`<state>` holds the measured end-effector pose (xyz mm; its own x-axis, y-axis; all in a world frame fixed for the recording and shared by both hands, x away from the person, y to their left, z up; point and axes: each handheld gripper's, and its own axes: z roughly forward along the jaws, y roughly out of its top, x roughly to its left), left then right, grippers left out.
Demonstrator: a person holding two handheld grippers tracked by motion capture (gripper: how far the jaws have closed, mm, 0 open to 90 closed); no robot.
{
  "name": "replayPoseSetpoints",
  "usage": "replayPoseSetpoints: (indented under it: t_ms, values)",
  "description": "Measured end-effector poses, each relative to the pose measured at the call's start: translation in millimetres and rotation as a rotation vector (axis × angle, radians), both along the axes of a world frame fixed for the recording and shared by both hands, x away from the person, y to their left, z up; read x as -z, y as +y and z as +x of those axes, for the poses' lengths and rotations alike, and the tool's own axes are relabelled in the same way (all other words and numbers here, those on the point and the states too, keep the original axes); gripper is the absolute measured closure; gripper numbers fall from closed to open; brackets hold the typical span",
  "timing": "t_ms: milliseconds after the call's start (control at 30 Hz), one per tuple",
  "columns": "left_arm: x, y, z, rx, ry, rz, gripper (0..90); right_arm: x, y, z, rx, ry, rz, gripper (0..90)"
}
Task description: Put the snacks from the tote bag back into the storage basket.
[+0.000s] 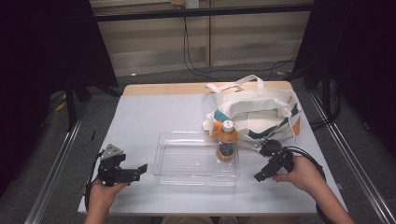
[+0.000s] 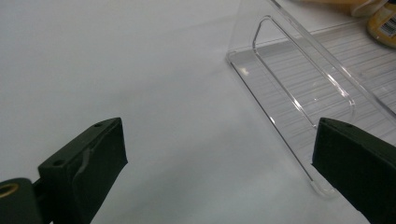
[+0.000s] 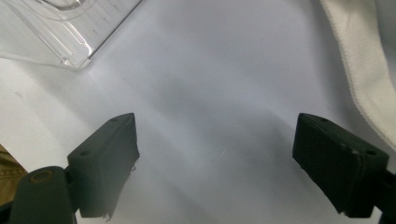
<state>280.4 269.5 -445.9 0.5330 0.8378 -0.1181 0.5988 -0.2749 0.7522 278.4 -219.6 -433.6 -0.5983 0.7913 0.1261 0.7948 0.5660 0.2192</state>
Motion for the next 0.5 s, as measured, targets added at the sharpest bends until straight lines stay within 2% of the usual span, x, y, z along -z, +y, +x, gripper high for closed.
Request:
replayPoseSetpoints:
  t_ms: [200, 333, 433, 500]
  values:
    - [-0.5, -1.0, 0.7, 0.001, -0.005, 0.0, 2.8, 0.3, -3.9, -2.2, 0.014, -0.007, 0.007, 13.9]
    - [-0.4, -1.8, 0.9, -0.003, -0.006, 0.005, 2.8, -1.0, -7.8, -1.7, 0.016, -0.041, 0.011, 15.0]
    - [0.1, -1.7, 1.1, 0.001, -0.002, 0.004, 2.8, -3.4, -8.9, -2.3, 0.023, -0.042, 0.044, 15.5]
    - [-0.1, -1.7, 0.8, -0.001, -0.004, 0.003, 2.8, -4.4, -10.7, -1.6, 0.018, -0.068, 0.062, 15.6]
